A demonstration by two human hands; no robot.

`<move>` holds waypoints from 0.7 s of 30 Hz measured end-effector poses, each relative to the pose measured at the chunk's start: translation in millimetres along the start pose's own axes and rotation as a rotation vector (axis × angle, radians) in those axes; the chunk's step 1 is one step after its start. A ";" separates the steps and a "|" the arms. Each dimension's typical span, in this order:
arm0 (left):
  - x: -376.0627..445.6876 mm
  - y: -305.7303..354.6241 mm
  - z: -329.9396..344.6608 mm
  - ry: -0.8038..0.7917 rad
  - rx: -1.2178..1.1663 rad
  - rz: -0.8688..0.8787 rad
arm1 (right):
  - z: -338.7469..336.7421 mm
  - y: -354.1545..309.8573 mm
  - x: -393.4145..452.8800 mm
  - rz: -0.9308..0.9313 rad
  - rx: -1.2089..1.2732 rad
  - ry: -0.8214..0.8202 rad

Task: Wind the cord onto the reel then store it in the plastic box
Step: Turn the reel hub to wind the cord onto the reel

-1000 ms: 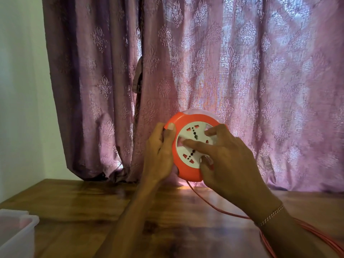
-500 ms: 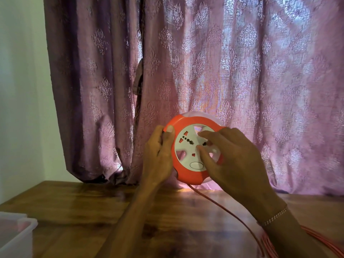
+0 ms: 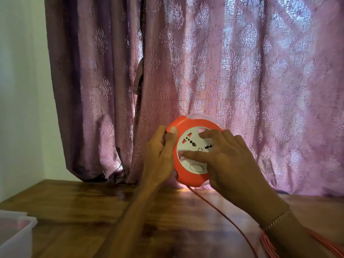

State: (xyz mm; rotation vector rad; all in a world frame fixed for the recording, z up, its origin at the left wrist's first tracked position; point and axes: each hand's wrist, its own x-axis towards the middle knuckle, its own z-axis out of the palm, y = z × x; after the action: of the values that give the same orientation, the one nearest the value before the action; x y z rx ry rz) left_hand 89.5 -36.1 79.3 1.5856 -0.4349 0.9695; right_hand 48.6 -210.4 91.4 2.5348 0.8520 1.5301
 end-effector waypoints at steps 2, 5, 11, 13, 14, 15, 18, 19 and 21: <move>-0.2 0.8 0.6 0.004 -0.010 -0.002 | -1.8 -3.9 -0.6 0.046 0.013 0.019; -0.8 2.0 -0.1 0.007 -0.021 0.004 | -0.6 -8.0 -1.4 0.137 0.018 0.058; -0.1 1.6 0.2 -0.001 -0.006 0.022 | 4.0 -10.6 0.1 0.315 0.028 0.127; 0.7 0.5 0.7 -0.002 -0.021 0.018 | 4.6 -12.3 0.9 0.339 0.051 0.166; 0.9 0.0 0.8 -0.003 -0.027 0.014 | 4.6 -13.0 1.3 0.336 0.057 0.171; 0.4 0.8 0.9 -0.003 -0.035 0.011 | 4.9 -13.0 1.6 0.325 0.067 0.177; -0.1 -0.9 0.6 0.004 -0.066 0.002 | 5.6 -8.2 1.9 0.252 0.109 0.244; 0.3 -2.0 0.4 0.006 -0.074 -0.007 | 4.6 -6.0 2.1 0.214 0.130 0.281; 1.4 -3.6 -0.3 0.009 -0.083 -0.021 | 2.0 -0.9 1.3 0.112 0.176 0.290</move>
State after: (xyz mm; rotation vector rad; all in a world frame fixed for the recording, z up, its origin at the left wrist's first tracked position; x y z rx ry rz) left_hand 92.9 -34.5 78.1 1.5076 -0.4462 0.9308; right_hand 50.3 -208.6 91.2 2.5557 0.9272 1.9763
